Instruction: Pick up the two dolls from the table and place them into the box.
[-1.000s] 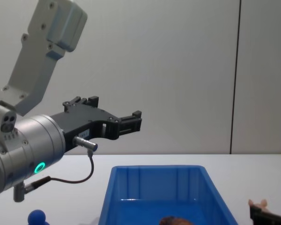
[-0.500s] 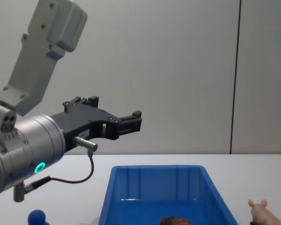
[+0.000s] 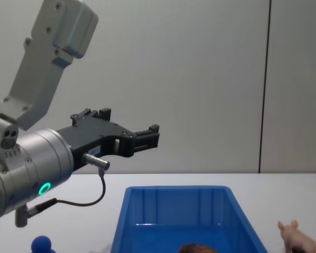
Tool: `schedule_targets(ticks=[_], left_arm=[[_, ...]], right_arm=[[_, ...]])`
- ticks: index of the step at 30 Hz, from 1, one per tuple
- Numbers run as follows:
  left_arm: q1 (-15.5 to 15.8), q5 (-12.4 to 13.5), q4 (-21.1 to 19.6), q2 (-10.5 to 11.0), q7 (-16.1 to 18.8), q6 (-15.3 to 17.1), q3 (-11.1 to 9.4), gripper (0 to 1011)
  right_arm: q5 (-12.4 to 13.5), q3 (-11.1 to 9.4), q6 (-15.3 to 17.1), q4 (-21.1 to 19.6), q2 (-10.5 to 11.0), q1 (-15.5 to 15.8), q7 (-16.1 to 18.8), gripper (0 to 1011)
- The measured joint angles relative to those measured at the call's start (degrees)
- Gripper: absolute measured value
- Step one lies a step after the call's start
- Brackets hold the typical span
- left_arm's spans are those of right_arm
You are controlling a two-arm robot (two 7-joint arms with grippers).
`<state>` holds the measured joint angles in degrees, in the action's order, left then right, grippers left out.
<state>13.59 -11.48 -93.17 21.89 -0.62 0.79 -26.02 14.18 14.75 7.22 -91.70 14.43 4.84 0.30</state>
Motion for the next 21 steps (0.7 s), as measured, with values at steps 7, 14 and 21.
schedule_targets(ticks=[7,14,21], left_arm=[[0.0,0.0,0.0,0.0,0.0,0.0,0.0,1001],[0.0,0.0,0.0,0.0,0.0,0.0,0.0,1001],[0.0,0.0,0.0,0.0,0.0,0.0,0.0,1001]], right_arm=[[-0.69,-0.26,-0.91,-2.18,0.24,0.35,-0.19,379],[-0.87,-0.54,-2.06,-3.97,0.42,0.11,1.22,380],[-0.04,-0.64,-2.72,-4.82,-0.05,-1.69,5.33,379]])
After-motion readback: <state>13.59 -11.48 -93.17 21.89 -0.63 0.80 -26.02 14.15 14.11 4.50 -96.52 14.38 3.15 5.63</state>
